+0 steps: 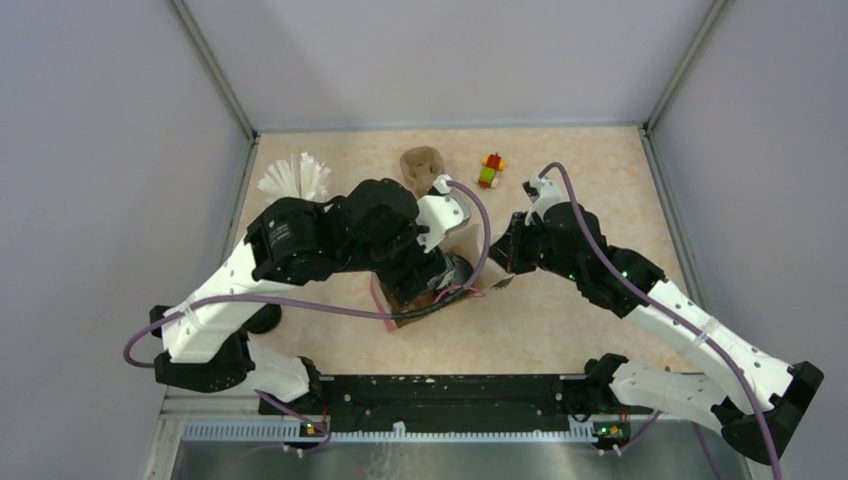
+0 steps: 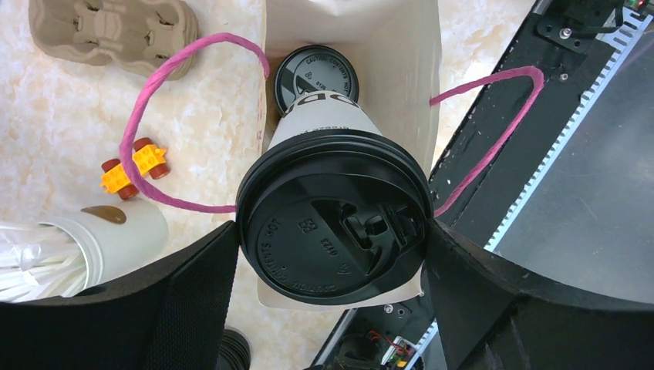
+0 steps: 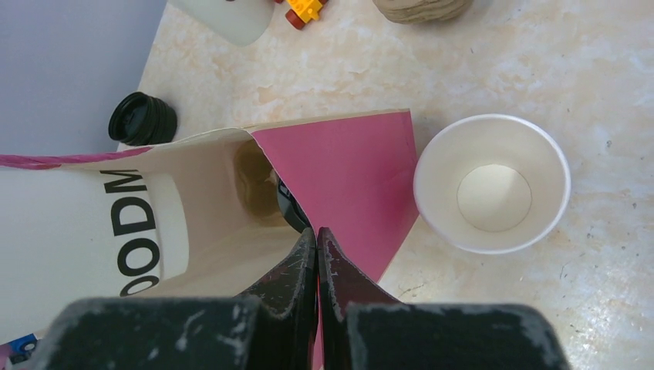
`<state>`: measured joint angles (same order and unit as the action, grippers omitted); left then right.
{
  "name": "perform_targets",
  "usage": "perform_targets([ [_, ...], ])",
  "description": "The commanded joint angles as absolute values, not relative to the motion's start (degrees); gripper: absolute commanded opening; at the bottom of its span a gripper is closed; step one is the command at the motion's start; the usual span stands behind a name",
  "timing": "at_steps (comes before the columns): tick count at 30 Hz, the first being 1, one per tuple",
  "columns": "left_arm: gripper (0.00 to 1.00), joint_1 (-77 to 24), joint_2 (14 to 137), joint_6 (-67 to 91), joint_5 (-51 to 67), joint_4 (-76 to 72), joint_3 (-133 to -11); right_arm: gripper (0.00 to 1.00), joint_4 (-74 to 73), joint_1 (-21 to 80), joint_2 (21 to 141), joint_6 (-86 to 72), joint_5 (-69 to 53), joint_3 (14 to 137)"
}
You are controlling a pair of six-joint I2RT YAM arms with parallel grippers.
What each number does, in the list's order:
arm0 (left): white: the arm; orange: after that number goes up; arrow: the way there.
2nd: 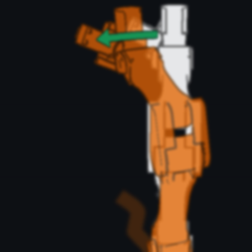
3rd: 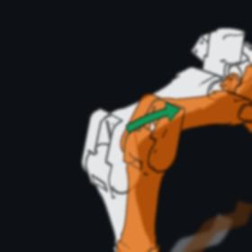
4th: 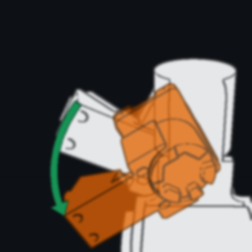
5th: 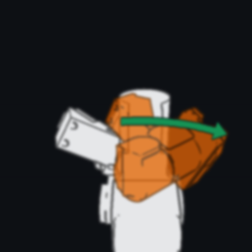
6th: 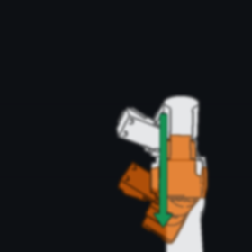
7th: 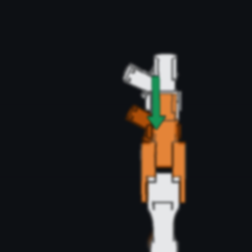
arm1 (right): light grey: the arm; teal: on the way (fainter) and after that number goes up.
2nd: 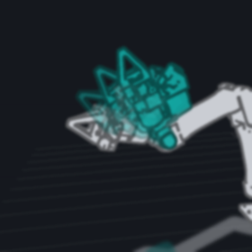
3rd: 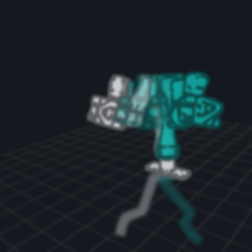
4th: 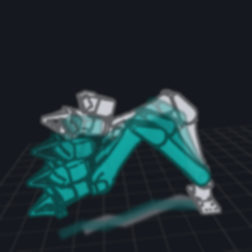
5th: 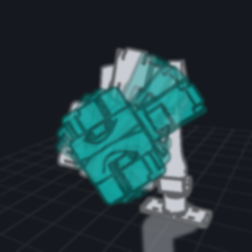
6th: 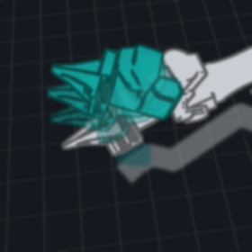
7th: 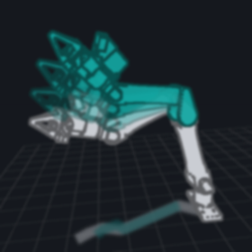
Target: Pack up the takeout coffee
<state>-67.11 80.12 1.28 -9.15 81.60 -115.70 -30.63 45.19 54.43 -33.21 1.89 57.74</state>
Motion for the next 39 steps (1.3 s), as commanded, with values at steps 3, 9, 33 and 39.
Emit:
perform_targets([
  [3, 0.40, -67.21, 82.23, -1.51, -7.28, 80.98, -115.42, 0.00, -31.72, 44.67, 53.63, -34.15, 4.33, 58.30],
  [9, 0.38, -67.58, 84.33, -3.41, -7.24, 79.71, -115.17, 0.00, -30.82, 44.72, 53.05, -36.09, 3.93, 57.37],
  [33, 0.37, -68.20, 85.46, -0.90, -10.57, 79.97, -108.11, 0.00, -29.26, 44.64, 51.40, -34.23, 4.68, 55.68],
  [39, 0.38, -68.38, 87.25, -0.73, -15.42, 78.60, -107.01, 0.00, -26.37, 44.65, 50.42, -33.94, 3.38, 55.76],
])
